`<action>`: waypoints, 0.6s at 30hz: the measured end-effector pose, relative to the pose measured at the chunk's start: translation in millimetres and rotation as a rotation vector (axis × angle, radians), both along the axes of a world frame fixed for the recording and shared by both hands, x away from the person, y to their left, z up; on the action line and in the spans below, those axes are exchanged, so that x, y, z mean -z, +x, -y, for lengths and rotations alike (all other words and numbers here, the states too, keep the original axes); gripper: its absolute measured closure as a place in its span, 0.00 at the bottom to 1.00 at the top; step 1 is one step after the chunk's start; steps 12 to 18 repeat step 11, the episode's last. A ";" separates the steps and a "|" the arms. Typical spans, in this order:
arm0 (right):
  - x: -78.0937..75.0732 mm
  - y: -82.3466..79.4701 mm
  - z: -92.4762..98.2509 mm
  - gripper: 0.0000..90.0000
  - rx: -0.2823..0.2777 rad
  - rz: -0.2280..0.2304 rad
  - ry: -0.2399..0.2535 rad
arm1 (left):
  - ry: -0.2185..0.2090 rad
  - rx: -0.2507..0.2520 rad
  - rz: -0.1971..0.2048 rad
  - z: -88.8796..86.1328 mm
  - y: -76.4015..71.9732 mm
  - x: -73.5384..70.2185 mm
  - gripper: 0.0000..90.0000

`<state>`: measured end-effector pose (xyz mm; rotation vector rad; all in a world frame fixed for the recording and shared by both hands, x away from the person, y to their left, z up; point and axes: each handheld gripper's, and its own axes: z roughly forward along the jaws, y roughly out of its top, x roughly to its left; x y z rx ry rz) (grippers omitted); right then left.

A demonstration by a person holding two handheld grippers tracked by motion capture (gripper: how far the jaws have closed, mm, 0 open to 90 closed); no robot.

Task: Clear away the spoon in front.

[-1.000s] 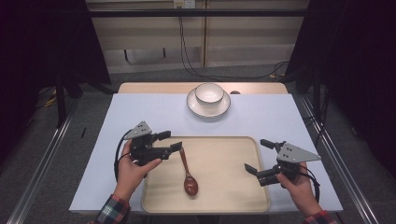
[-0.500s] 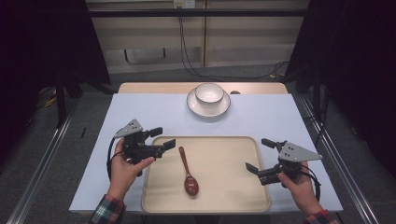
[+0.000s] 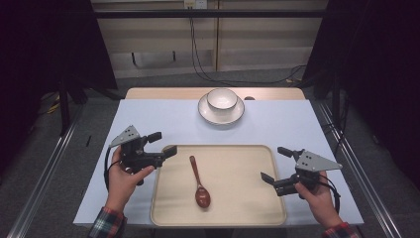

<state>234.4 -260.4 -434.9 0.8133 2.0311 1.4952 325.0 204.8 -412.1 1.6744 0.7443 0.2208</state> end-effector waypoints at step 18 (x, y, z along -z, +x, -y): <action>1.1 0.8 1.3 0.00 -0.011 -0.004 -0.007 | 0.003 -0.010 -0.024 -4.9 7.2 5.8 0.05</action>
